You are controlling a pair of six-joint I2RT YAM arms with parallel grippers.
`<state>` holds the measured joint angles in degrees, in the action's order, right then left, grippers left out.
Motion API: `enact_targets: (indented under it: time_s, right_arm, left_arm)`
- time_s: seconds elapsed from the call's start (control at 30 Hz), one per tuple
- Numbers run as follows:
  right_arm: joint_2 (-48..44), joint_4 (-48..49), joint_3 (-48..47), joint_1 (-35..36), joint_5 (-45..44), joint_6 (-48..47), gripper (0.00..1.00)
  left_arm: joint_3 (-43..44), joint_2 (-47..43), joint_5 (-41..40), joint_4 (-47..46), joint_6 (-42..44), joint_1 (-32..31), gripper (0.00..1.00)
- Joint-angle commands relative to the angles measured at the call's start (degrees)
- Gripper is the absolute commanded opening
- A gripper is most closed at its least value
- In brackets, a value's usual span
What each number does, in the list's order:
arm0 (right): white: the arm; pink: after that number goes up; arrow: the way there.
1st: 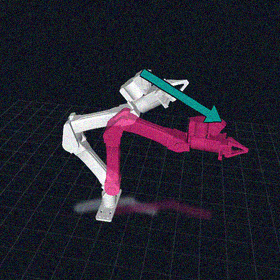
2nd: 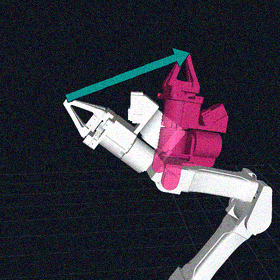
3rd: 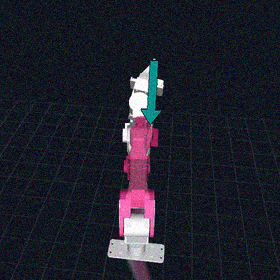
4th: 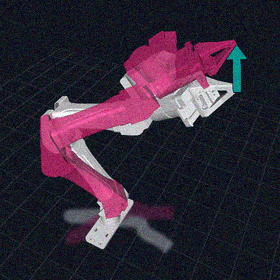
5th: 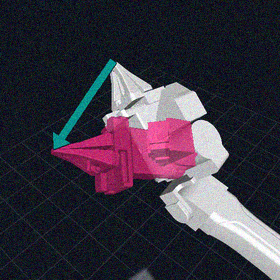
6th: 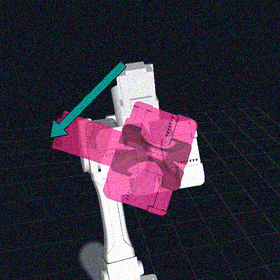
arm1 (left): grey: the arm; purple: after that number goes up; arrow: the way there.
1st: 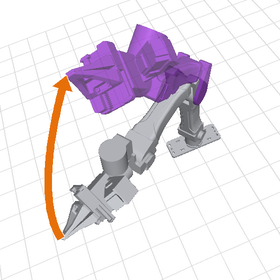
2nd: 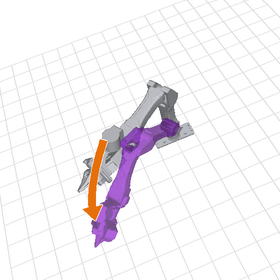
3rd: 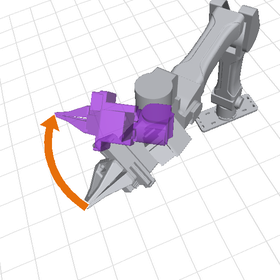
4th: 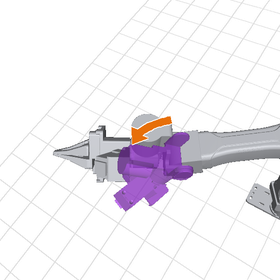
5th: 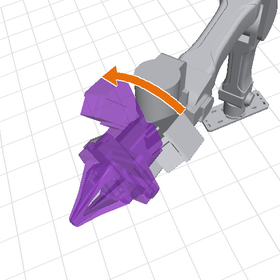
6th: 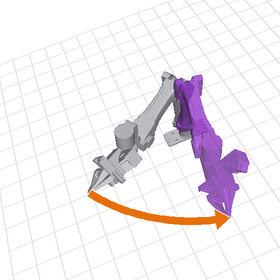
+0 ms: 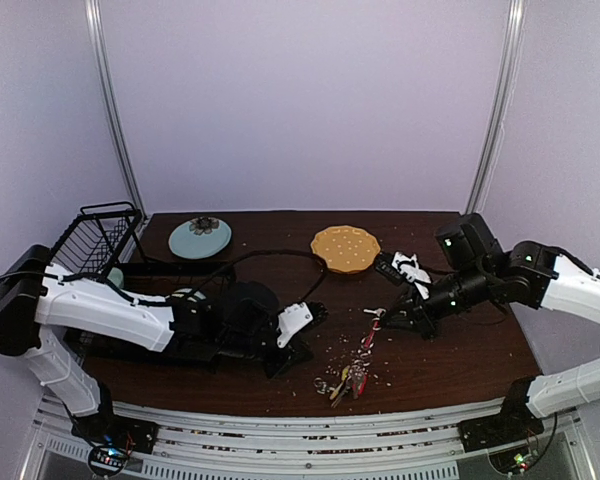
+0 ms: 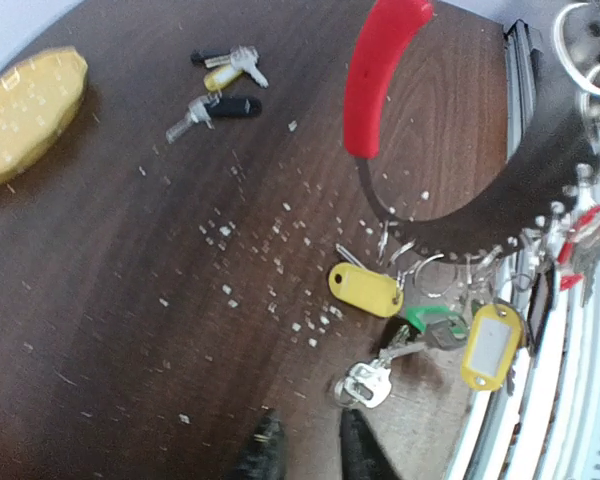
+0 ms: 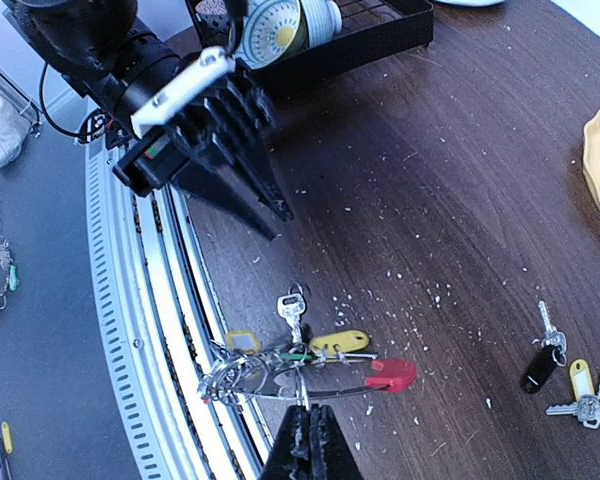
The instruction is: Put the keys on the keyring
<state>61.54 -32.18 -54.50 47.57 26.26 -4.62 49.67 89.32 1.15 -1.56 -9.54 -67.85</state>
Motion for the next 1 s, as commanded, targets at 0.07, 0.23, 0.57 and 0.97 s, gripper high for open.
enact_targets:
  time_s: [0.07,0.23,0.57,0.97]
  right_arm:
    - [0.2,-0.4,-2.5,0.2,-0.6,-0.1,0.00]
    - [0.1,-1.5,-2.6,0.3,-2.0,0.1,0.00]
    - [-2.0,-2.2,-2.2,0.2,-3.2,-0.4,0.00]
    - [-4.0,-2.3,-1.5,0.3,-3.6,-0.2,0.00]
  left_arm:
    - [3.9,8.1,15.4,5.3,-2.4,1.2,0.42]
    - [-0.4,11.3,22.6,-2.8,-3.2,7.3,0.49]
    - [3.3,17.7,30.3,-4.3,4.9,7.2,0.46]
    - [3.7,20.7,27.9,-2.2,6.1,7.1,0.23]
